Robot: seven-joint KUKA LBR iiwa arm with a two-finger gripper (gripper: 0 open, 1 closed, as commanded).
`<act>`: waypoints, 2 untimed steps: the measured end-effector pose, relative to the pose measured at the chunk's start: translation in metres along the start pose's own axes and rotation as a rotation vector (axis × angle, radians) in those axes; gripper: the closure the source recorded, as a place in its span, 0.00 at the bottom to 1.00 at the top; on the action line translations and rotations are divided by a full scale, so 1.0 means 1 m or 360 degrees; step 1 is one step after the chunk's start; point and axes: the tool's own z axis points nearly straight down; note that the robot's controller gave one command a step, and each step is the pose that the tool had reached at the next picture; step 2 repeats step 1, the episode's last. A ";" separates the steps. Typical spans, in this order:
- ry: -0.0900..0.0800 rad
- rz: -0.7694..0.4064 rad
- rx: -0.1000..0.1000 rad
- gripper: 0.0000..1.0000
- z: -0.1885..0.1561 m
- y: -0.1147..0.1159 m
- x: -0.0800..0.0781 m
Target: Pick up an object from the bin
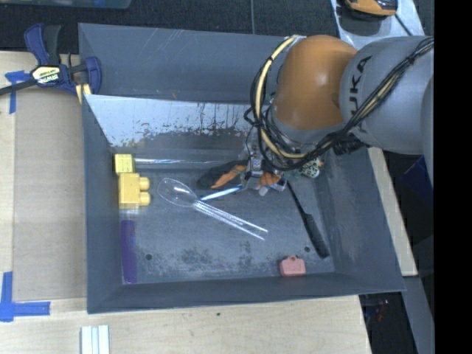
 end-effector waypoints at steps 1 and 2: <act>0.0001 0.0001 0.0000 1.00 -0.008 0.000 0.000; 0.0001 0.0001 0.0000 1.00 -0.008 0.000 0.000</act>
Offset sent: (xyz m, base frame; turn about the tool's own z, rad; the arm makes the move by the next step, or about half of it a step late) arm -0.0005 -0.0002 0.0162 0.0007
